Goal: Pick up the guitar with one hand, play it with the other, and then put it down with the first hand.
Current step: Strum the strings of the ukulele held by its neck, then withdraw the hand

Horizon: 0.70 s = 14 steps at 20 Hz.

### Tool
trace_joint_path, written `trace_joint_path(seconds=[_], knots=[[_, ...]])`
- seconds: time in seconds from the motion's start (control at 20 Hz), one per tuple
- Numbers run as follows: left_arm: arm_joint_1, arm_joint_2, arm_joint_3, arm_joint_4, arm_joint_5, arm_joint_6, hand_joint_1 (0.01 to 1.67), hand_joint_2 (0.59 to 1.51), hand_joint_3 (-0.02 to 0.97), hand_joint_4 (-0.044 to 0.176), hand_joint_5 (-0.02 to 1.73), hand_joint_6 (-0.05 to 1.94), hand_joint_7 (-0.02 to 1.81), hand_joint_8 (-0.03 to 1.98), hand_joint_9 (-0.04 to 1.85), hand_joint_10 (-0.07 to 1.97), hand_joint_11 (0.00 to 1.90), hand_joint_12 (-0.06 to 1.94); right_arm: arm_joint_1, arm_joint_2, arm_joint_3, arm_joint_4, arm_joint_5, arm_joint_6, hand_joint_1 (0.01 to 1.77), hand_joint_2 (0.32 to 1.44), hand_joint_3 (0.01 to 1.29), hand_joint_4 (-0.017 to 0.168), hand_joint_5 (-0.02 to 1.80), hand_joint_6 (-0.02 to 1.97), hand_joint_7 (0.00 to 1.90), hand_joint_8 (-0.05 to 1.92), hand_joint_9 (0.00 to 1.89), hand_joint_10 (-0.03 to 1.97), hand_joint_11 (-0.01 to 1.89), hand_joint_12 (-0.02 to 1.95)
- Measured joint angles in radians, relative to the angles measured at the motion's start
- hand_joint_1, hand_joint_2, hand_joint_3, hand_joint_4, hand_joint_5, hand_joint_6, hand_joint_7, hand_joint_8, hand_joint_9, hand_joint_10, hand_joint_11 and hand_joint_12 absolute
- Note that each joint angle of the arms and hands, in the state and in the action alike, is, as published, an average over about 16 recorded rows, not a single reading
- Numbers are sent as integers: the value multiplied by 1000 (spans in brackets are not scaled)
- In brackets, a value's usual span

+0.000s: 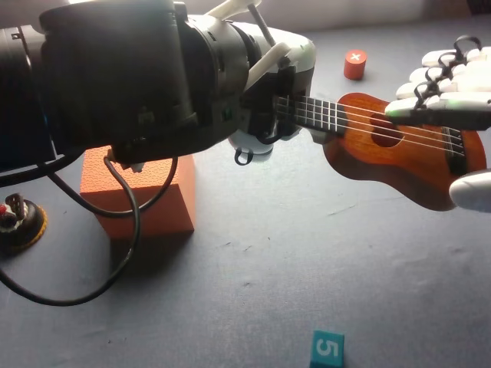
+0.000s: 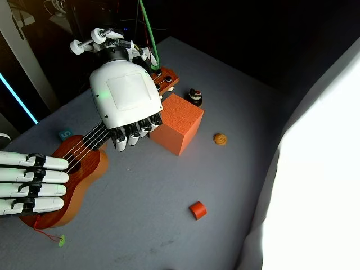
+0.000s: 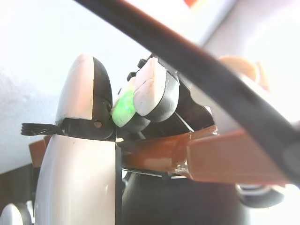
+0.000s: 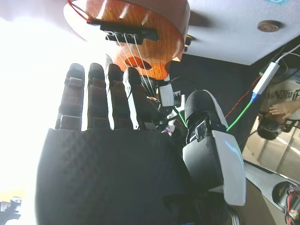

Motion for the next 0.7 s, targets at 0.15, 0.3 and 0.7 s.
trace_joint_path(seconds=[0.15,0.3,0.7], knots=[[1,0,0,5,0,-9,1510,1075,-16,-2,1235,1865,1299,1968,1425,1925,1473,1929,8,2,9,94,28,-56,20,1326,16,-1,151,77,108,15,63,25,20,6],[4,1,0,14,1,-25,1510,1075,-15,-2,1235,1865,1299,1968,1425,1925,1473,1929,17,2,19,211,54,-129,20,1326,16,-1,155,77,112,15,64,25,19,6],[43,28,-26,76,22,-152,1510,1075,-16,-2,1236,1865,1300,1968,1425,1925,1471,1929,40,-7,43,502,73,-318,21,1325,17,-2,157,77,125,15,70,25,20,6]])
